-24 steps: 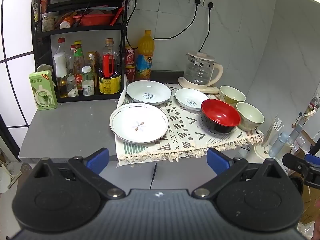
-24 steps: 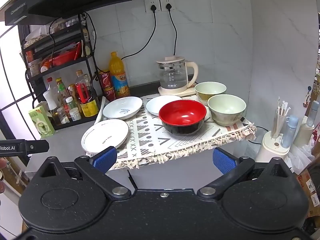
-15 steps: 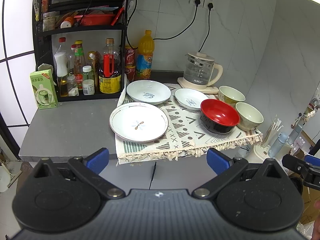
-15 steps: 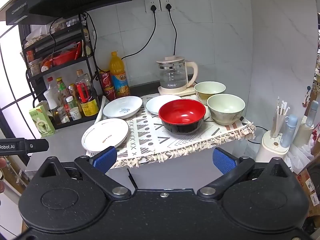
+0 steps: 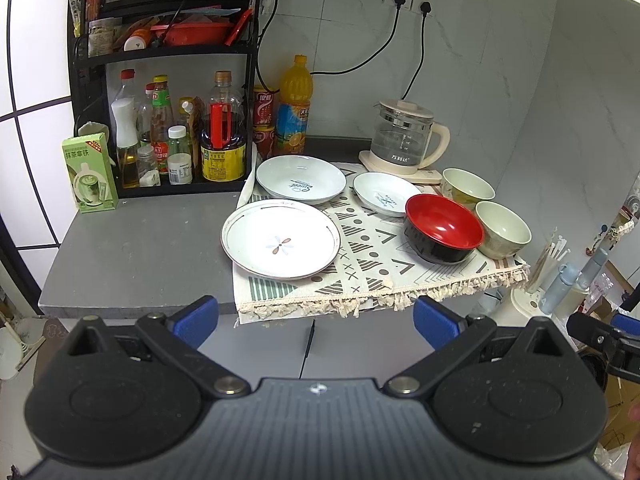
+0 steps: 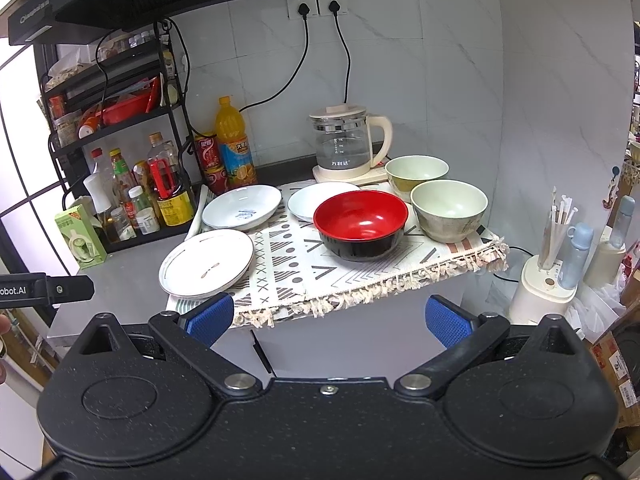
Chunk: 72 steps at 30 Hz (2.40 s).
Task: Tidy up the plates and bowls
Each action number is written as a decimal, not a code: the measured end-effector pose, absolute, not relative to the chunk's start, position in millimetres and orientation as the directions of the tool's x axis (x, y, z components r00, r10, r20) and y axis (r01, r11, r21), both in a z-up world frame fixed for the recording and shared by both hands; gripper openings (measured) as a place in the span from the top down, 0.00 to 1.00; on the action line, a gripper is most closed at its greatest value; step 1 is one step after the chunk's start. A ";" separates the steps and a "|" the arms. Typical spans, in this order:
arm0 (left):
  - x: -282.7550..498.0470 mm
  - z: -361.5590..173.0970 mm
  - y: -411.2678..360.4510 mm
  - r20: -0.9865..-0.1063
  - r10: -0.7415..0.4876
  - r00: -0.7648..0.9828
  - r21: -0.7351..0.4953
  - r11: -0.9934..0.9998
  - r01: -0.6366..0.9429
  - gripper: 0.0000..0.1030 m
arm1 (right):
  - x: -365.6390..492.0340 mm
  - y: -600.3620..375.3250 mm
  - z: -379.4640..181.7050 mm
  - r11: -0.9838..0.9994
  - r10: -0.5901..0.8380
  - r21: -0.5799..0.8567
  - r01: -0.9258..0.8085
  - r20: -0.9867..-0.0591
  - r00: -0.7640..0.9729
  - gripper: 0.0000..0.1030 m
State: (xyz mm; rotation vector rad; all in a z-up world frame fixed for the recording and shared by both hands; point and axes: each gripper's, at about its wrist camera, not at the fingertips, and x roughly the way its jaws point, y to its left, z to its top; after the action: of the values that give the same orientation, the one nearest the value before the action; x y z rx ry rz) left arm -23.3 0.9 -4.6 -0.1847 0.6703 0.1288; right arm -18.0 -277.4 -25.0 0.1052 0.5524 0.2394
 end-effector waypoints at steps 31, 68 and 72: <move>23.1 -14.2 6.2 -0.661 0.074 0.747 -0.136 0.967 -0.216 0.01 | 21.3 -274.8 -34.4 0.952 0.299 0.203 -0.227 -0.476 0.827 0.00; 236.3 -30.9 33.6 -0.740 0.022 0.673 -0.131 0.976 -0.175 0.01 | 204.7 -261.6 -58.1 0.973 0.216 0.205 -0.106 -0.644 0.734 0.00; 253.8 -30.4 34.2 -0.745 0.011 0.667 -0.115 0.983 -0.144 0.01 | 218.1 -260.2 -61.2 0.972 0.200 0.223 -0.066 -0.655 0.729 0.00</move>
State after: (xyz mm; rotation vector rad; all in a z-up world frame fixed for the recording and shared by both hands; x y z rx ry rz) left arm 253.8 34.2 -30.4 -0.1691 0.8369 0.0874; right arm 218.1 -260.2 -61.2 0.1900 0.7408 0.1477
